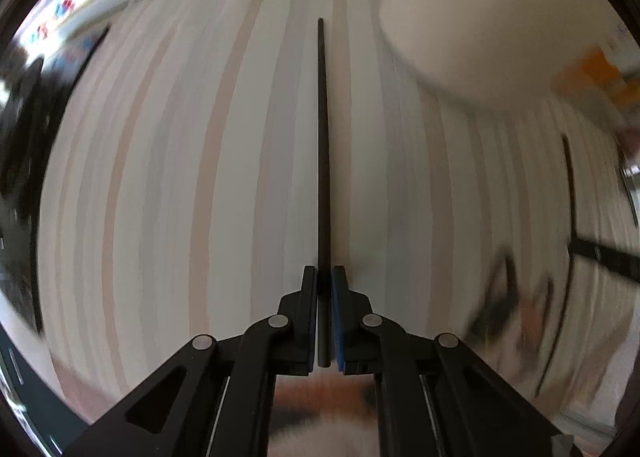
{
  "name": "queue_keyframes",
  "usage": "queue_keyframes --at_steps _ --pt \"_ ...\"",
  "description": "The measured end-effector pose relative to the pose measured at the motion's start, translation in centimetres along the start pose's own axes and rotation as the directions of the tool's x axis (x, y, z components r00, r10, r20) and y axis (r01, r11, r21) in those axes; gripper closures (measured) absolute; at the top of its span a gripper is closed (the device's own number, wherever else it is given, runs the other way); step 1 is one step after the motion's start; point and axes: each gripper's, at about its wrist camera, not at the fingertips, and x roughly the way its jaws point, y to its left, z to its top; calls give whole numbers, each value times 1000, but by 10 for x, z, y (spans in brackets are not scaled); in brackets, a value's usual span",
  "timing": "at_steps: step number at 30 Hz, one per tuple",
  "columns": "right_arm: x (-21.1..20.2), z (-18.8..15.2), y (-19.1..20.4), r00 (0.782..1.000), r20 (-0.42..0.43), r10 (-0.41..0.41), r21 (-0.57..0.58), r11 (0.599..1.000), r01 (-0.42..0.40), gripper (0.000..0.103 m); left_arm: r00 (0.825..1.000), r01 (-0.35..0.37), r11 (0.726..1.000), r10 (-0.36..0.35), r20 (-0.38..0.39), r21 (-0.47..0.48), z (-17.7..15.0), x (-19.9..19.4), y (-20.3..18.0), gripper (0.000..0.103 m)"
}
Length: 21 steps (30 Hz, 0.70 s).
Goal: Organize utensils
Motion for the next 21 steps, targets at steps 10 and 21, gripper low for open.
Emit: queue_keyframes --at_steps 10,21 --pt "12 -33 0 998 -45 -49 -127 991 43 97 998 7 999 -11 -63 -54 -79 2 -8 91" --pt "4 -26 -4 996 -62 -61 -175 983 49 95 995 -40 988 52 81 -150 -67 20 -40 39"
